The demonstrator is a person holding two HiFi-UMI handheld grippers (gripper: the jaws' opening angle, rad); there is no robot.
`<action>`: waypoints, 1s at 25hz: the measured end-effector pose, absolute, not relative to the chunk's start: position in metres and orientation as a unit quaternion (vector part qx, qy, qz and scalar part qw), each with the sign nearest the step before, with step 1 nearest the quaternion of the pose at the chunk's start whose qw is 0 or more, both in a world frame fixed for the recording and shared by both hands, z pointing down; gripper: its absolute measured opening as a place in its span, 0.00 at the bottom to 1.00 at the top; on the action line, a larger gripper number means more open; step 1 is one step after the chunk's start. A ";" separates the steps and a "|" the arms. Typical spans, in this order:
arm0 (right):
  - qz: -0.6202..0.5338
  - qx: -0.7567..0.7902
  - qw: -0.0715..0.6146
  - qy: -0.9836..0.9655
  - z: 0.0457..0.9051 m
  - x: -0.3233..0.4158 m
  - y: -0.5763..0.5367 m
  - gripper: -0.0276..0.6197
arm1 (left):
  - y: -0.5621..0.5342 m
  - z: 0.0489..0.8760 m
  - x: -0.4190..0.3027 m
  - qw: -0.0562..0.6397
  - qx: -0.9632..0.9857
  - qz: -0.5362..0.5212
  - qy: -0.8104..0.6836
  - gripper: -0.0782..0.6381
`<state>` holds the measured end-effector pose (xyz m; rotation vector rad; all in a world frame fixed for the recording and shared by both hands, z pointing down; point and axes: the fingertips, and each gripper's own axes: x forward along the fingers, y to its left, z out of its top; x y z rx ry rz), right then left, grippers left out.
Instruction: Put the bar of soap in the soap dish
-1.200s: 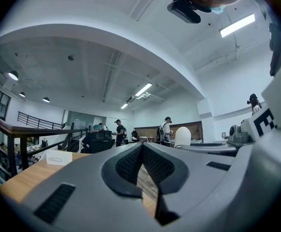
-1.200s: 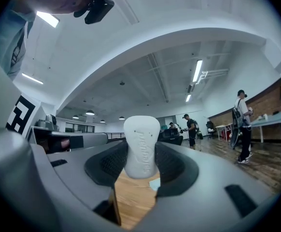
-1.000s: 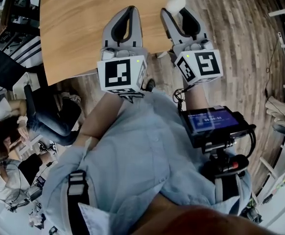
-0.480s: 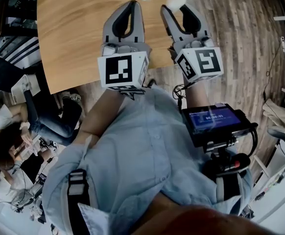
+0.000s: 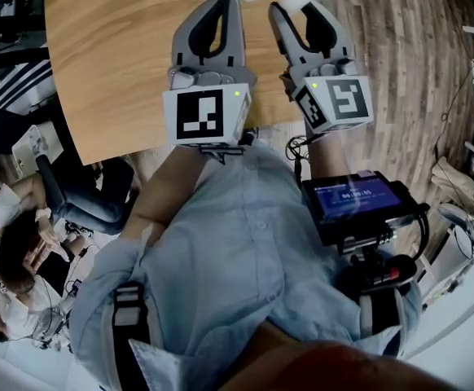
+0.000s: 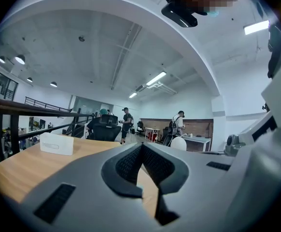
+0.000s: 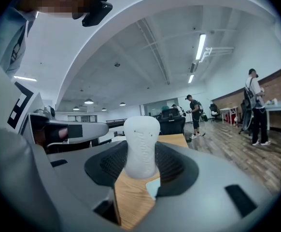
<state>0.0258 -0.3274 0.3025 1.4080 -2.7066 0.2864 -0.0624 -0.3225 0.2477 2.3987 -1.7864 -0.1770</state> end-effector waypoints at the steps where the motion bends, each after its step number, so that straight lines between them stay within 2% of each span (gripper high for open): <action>1: 0.096 0.459 0.042 -0.882 0.310 0.021 -0.334 0.34 | -0.329 0.255 -0.067 0.077 0.798 -0.057 -0.595 0.12; 6: 0.119 0.459 0.059 -0.878 0.343 0.008 -0.363 0.34 | -0.357 0.286 -0.081 0.099 0.794 -0.042 -0.598 0.12; 25: 0.134 0.482 0.071 -0.863 0.374 0.024 -0.372 0.33 | -0.356 0.292 -0.067 0.112 0.802 -0.035 -0.586 0.12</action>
